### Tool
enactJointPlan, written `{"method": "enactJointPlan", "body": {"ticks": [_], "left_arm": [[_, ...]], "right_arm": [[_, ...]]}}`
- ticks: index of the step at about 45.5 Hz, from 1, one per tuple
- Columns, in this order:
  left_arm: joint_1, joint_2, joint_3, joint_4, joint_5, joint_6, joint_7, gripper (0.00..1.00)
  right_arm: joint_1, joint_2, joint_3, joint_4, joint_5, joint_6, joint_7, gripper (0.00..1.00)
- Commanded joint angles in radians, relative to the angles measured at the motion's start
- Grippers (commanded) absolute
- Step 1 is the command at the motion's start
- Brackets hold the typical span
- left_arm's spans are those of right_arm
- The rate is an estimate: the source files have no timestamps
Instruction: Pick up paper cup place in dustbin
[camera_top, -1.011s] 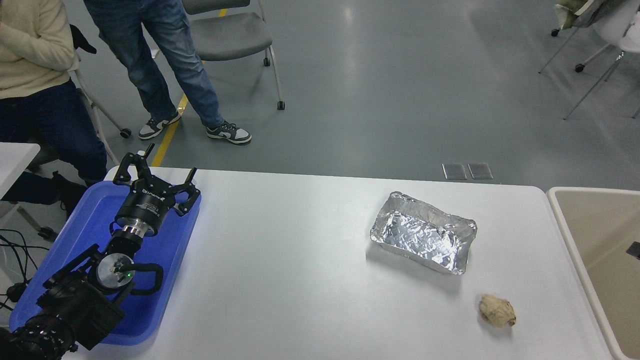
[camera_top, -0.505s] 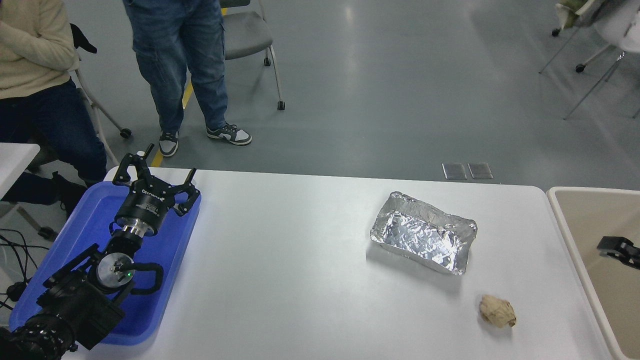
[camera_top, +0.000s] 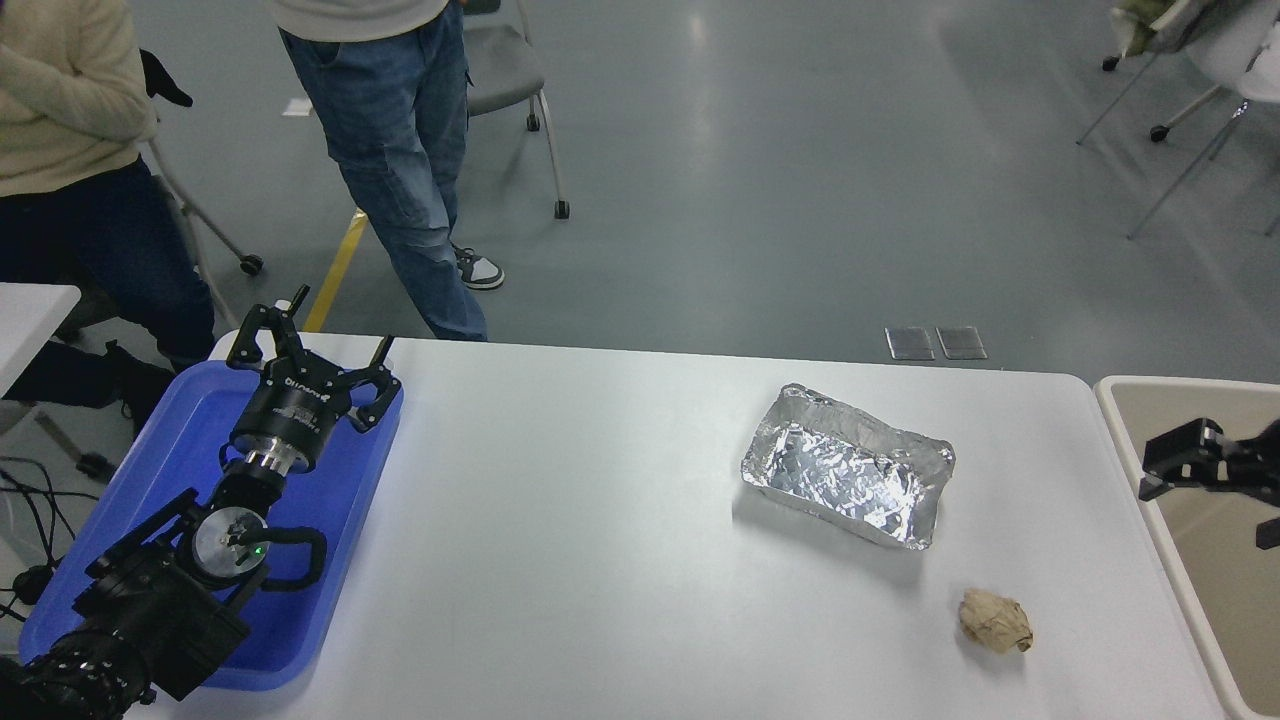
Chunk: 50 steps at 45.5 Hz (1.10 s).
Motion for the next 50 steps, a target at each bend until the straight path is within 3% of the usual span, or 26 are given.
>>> {"method": "enactJointPlan", "body": {"ticks": [1,21,50], "left_arm": [[0.002,0.0,0.001,0.0,0.0,0.001,0.0,1.0],[0.0,0.0,0.001,0.0,0.001,0.001,0.0,1.0],[0.0,0.0,0.001,0.0,0.0,0.001,0.0,1.0]], "right_arm": [[0.191,0.074,-0.035,0.068,-0.001,0.108,0.0,1.0],[0.359,0.358,-0.021,0.091,0.008,0.108,-0.001,1.0],[0.415,0.432,-0.026,0.096,-0.029,0.108,-0.005,1.0]]}}
